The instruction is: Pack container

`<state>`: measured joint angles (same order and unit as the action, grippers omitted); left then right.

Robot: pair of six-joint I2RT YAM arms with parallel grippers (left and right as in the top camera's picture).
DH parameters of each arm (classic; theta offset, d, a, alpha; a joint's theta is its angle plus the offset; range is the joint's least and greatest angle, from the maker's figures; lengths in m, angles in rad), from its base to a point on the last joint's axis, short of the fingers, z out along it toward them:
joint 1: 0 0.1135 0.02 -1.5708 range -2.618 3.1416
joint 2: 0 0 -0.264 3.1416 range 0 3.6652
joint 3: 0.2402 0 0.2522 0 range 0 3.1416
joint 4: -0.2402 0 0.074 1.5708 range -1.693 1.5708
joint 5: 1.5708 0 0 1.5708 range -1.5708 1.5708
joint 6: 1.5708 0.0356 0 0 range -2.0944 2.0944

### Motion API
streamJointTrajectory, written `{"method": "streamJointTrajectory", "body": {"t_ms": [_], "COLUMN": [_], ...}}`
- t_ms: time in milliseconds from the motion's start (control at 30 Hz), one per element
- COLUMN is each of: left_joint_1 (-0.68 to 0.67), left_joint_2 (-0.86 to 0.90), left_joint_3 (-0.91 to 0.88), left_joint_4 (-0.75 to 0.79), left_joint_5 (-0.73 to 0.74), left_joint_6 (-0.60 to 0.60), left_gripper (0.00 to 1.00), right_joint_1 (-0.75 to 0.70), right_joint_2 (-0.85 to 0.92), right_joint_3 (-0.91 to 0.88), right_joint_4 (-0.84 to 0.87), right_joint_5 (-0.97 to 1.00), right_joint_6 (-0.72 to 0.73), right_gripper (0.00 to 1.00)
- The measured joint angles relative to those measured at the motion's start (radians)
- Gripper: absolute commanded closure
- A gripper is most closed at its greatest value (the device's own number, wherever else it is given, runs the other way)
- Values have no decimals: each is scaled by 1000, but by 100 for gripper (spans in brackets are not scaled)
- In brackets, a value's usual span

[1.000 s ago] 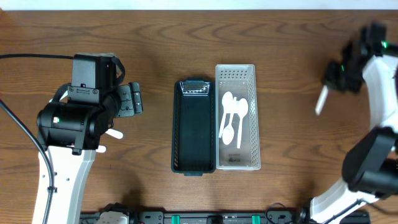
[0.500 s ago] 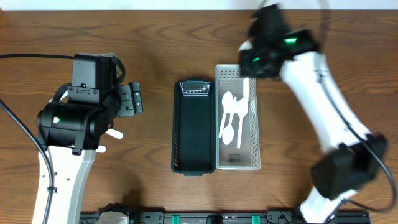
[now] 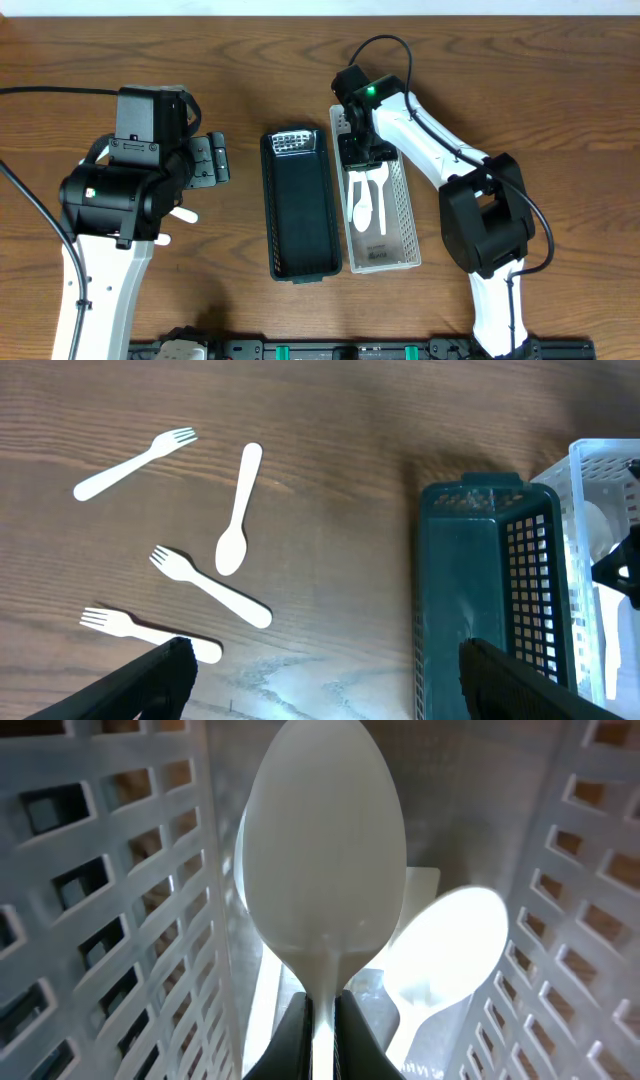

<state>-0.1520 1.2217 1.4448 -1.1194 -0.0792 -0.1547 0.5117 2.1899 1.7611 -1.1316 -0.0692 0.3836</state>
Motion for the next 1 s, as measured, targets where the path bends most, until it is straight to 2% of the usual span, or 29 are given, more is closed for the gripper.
{"method": "streamJointTrajectory", "body": {"t_ms": [67,100,267,367,500,600,667,733,833,900,1000], "left_joint_1": [0,0,0,0,0,0,0,0,0,0,0], "left_joint_2": [0,0,0,0,0,0,0,1,7,25,83], "left_joint_3": [0,0,0,0,0,0,0,-1,-14,-34,-71], "left_joint_4": [0,0,0,0,0,0,0,2,11,18,46], "left_joint_5": [0,0,0,0,0,0,0,0,0,0,0], "left_joint_6": [0,0,0,0,0,0,0,-4,-3,-3,-8], "left_gripper": [14,14,14,14,14,14,17,22,23,30,46], "right_joint_1": [-5,-7,-36,-69,-128,-192,-239,-298,-386,-445,-519], "right_joint_2": [-1,-1,-19,-64,-162,-282,-361,-434,-489,-492,-465], "right_joint_3": [0,0,0,14,95,179,210,229,240,240,227], "right_joint_4": [-1,-2,-12,-30,-53,-52,-53,-68,-133,-187,-246], "right_joint_5": [1,0,1,7,31,61,80,109,161,195,220], "right_joint_6": [0,-1,-19,-38,-56,-65,-68,-63,-50,-44,-31], "right_gripper": [91,82,50,46,51,65,81,85,91,99,99]}}
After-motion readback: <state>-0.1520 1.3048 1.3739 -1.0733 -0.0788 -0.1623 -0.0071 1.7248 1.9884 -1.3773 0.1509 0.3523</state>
